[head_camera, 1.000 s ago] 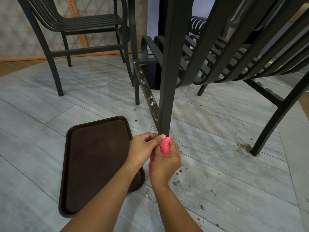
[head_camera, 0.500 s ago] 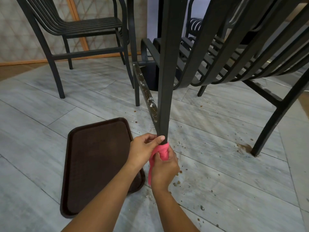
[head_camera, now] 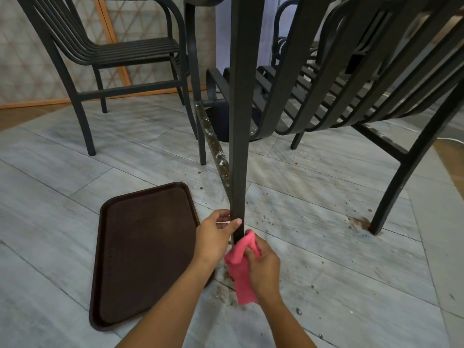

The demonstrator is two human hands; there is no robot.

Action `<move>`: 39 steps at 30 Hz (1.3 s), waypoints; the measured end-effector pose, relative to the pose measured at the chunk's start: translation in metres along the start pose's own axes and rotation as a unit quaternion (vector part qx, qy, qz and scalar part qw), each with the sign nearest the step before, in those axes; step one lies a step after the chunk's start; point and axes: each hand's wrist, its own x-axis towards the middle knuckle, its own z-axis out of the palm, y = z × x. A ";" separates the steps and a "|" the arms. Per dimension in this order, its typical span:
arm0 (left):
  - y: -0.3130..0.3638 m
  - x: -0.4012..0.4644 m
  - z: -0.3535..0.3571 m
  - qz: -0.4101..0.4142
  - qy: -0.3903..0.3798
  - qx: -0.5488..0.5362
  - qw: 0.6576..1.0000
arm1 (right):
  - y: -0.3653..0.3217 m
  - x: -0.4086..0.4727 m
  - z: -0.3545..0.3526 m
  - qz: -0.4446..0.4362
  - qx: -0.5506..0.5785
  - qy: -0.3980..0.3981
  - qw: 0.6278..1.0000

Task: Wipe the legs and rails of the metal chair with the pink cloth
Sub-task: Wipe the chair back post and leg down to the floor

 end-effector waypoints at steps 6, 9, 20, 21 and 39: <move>-0.007 0.000 0.002 -0.013 0.008 0.002 1.000 | 0.018 0.000 -0.035 0.002 -0.092 -0.016 0.996; -0.008 0.000 0.004 -0.014 0.011 -0.005 1.000 | 0.007 0.005 -0.030 0.000 -0.062 -0.005 0.998; -0.021 0.009 0.005 -0.047 0.015 -0.037 0.998 | 0.003 0.018 0.016 -0.048 -0.027 0.047 0.997; -0.022 0.009 0.005 -0.049 0.016 -0.042 0.998 | 0.006 0.019 0.016 -0.046 -0.035 0.048 0.997; -0.020 0.006 0.006 -0.039 0.013 -0.045 0.998 | 0.038 0.019 0.009 0.042 -0.130 -0.037 0.990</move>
